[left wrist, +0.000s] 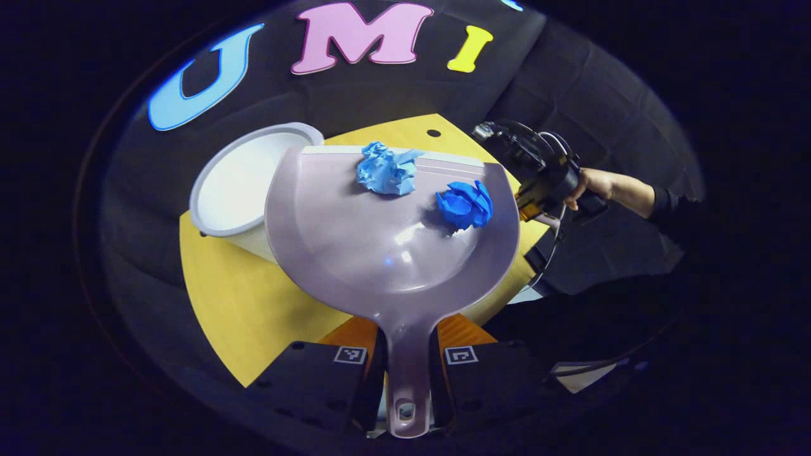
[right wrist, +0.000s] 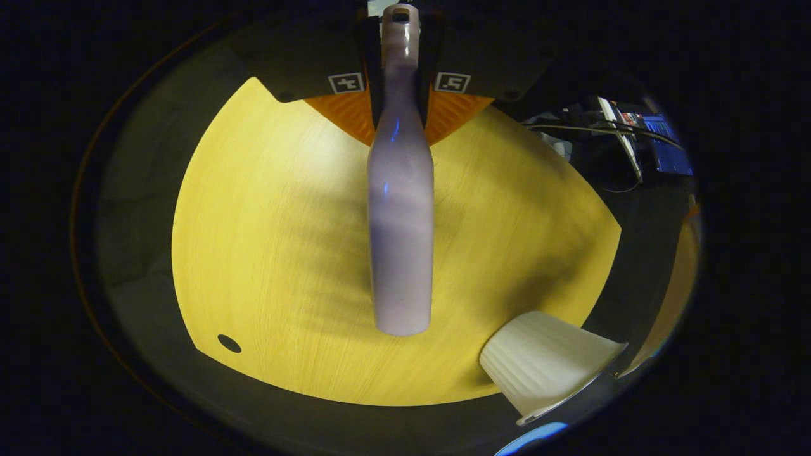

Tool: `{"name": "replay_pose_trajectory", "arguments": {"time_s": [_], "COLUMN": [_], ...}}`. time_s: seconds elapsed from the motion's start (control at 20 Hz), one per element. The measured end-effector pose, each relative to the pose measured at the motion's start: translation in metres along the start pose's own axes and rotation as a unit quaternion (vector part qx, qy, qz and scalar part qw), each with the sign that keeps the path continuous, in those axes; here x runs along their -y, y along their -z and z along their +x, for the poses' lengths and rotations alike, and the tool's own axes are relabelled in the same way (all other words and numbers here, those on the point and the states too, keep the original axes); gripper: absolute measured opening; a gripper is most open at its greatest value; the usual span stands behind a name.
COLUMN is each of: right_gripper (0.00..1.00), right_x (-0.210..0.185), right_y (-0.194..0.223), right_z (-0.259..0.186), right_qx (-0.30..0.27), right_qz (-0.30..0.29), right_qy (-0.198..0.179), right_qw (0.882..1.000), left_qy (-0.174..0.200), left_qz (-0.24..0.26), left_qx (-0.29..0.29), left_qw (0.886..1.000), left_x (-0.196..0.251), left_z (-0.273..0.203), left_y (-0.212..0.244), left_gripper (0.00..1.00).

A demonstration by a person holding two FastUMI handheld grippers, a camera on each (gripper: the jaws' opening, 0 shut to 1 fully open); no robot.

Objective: Pick up the small broom and dustpan from the desktop, sweep the trash into the dustpan with the broom, and then empty the trash into the garbage bin.

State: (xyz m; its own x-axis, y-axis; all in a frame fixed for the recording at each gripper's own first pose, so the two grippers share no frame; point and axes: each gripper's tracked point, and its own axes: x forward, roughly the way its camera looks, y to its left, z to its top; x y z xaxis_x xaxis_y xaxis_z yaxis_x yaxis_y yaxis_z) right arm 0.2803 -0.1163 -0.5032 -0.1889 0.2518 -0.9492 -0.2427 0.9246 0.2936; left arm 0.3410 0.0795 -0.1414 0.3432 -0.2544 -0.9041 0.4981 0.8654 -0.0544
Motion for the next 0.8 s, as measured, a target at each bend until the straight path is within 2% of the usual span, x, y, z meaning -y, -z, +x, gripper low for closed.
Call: {"name": "replay_pose_trajectory", "arguments": {"time_s": [0.1, 0.2, 0.4, 0.45, 0.5, 0.55, 0.6, 0.65, 0.7, 0.75, 0.8], "right_gripper": [0.26, 0.26, 0.26, 0.26, 0.26, 0.26, 0.26, 0.26, 0.26, 0.26, 0.26], "right_x": [0.006, 0.008, 0.009, 0.01, 0.006, 0.001, -0.001, -0.005, -0.009, -0.013, -0.014], "right_y": [-0.001, -0.001, 0.002, 0.002, 0.006, 0.009, 0.01, 0.012, 0.019, 0.024, 0.03], "right_z": [-0.003, -0.004, -0.01, -0.009, -0.01, -0.008, -0.005, 0.0, 0.004, 0.007, 0.008], "right_qx": [0.013, 0.028, 0.043, 0.051, 0.056, 0.058, 0.058, 0.055, 0.052, 0.05, 0.05], "right_qz": [0.006, 0.011, 0.014, 0.016, 0.018, 0.022, 0.027, 0.032, 0.036, 0.039, 0.039], "right_qy": [-0.021, -0.03, -0.033, -0.023, -0.016, -0.015, -0.018, -0.025, -0.033, -0.037, -0.039], "right_qw": [1.0, 0.999, 0.998, 0.998, 0.998, 0.998, 0.998, 0.998, 0.997, 0.997, 0.997], "left_qy": [-0.028, -0.065, -0.17, -0.18, -0.185, -0.196, -0.211, -0.228, -0.256, -0.291, -0.311], "left_qz": [-0.038, -0.049, -0.033, -0.035, -0.033, -0.03, -0.012, 0.016, 0.053, 0.087, 0.107], "left_qx": [0.016, 0.01, -0.032, -0.045, -0.059, -0.073, -0.09, -0.114, -0.136, -0.165, -0.183], "left_qw": [0.999, 0.997, 0.984, 0.982, 0.98, 0.977, 0.973, 0.967, 0.955, 0.938, 0.926], "left_x": [-0.021, -0.047, -0.108, -0.118, -0.103, -0.107, -0.106, -0.099, -0.099, -0.096, -0.086], "left_z": [-0.013, -0.022, -0.016, -0.008, -0.001, -0.005, -0.002, 0.003, 0.006, 0.004, 0.003], "left_y": [-0.017, -0.022, -0.03, -0.033, -0.029, -0.039, -0.043, -0.046, -0.051, -0.053, -0.056], "left_gripper": [0.29, 0.28, 0.28, 0.28, 0.29, 0.28, 0.28, 0.28, 0.29, 0.28, 0.29]}}
